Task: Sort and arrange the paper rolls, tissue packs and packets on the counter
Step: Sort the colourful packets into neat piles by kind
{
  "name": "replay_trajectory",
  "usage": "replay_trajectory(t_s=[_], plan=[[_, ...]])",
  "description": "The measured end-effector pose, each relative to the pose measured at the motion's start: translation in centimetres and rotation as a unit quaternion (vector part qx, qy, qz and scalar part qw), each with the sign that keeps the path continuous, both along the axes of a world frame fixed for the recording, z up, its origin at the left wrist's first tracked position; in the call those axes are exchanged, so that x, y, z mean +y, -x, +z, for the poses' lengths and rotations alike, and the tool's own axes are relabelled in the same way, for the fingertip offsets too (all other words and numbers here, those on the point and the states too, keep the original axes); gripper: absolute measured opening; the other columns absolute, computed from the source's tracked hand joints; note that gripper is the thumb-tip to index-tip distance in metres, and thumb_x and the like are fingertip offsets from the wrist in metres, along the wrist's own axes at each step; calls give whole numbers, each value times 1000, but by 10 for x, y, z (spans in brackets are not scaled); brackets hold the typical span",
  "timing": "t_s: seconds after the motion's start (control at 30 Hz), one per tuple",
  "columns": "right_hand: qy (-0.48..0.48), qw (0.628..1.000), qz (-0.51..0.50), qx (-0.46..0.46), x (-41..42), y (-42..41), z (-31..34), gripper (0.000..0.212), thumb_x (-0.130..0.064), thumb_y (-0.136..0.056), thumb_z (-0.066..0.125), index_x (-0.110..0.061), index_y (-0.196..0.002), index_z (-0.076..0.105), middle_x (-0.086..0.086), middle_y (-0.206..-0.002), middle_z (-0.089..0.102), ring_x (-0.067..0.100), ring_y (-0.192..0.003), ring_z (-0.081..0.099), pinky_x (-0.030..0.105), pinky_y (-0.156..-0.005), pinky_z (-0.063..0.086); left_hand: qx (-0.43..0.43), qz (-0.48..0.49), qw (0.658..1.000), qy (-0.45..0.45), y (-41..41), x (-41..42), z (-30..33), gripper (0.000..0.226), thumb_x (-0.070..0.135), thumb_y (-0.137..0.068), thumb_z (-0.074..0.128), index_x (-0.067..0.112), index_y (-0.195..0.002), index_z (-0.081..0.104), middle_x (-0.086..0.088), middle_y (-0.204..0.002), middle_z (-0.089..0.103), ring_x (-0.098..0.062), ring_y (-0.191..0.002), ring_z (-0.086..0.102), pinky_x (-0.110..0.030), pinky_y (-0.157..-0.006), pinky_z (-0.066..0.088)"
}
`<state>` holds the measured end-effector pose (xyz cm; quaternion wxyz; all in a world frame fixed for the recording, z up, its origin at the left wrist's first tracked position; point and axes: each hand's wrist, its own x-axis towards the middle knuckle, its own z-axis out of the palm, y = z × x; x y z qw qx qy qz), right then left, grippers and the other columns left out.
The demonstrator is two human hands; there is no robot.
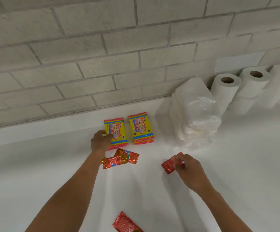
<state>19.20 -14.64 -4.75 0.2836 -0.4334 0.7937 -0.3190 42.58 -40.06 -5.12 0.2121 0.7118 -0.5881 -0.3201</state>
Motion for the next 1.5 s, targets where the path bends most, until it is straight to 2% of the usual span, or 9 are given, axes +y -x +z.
replay_trajectory(t_s=[0.13, 0.37, 0.63, 0.77, 0.93, 1.07, 1.27, 1.37, 1.5], plan=[[-11, 999, 15, 50, 1, 1, -1, 24, -12, -92, 56, -31, -99, 68, -15, -96, 59, 6, -85, 60, 14, -69, 39, -51, -31, 998, 7, -2, 3, -1, 47, 47, -91, 65, 18, -127, 64, -8, -120, 69, -26, -104, 68, -38, -87, 55], [-36, 992, 48, 115, -1, 5, -10, 24, -15, -93, 58, -30, -110, 65, -17, -114, 54, 10, -92, 61, 23, -77, 43, -54, -41, 998, 14, -11, 13, 6, 49, 47, -95, 57, 19, -135, 56, -7, -124, 67, -24, -107, 66, -39, -87, 54], [-115, 960, 155, 202, -14, 11, 1, 49, -13, -93, 55, -28, -139, 50, -12, -140, 42, 19, -114, 57, 34, -91, 50, -5, -59, 998, 36, -29, 55, 15, 37, 35, -98, 57, 20, -132, 57, -6, -125, 66, -23, -106, 63, -38, -88, 52], [-153, 944, 180, 229, -24, 14, 8, 47, -16, -91, 57, -30, -136, 51, -5, -131, 47, 22, -111, 57, 33, -88, 47, 34, -51, 997, 35, -39, 79, 17, 37, 35, -96, 60, 22, -131, 57, -4, -121, 67, -23, -100, 66, -30, -71, 52], [-178, 937, 199, 223, -25, 10, 15, 26, -30, -88, 64, -28, -114, 63, -1, -115, 51, 22, -101, 60, 30, -83, 45, 74, -33, 996, 40, -51, 108, 24, 33, 31, -97, 60, 22, -129, 57, -4, -111, 69, -21, -95, 65, -36, -83, 53], [-117, 953, 183, 210, -15, -2, 16, 6, -28, -86, 66, -32, -91, 65, -5, -103, 49, 19, -85, 59, 29, -76, 46, 112, -26, 993, 40, -63, 128, 29, 29, 29, -96, 61, 27, -125, 60, -4, -107, 71, -23, -95, 67, -42, -88, 55], [82, 970, 210, 96, 2, -22, 27, 19, -16, -77, 83, -28, -78, 69, -10, -96, 53, 8, -81, 60, 17, -74, 49, 135, -29, 989, 46, -68, 160, 41, 28, 24, -96, 61, 27, -124, 62, 0, -111, 67, -13, -84, 64, -28, -66, 52], [153, 963, 214, 60, 9, -31, 30, 23, -4, -73, 84, -21, -84, 73, -9, -97, 57, 12, -87, 61, 20, -78, 52, 167, -33, 984, 55, -62, 177, 50, 26, 23, -95, 63, 29, -120, 65, 4, -110, 67, -12, -88, 64, -34, -76, 56], [217, 954, 200, 54, 14, -43, 37, 24, -7, -73, 85, -23, -85, 71, -8, -100, 61, 13, -94, 63, 20, -79, 55, 199, -51, 978, 36, -48, 202, 60, 20, 25, -96, 61, 32, -114, 67, 7, -108, 68, -12, -94, 66, -38, -82, 59]])
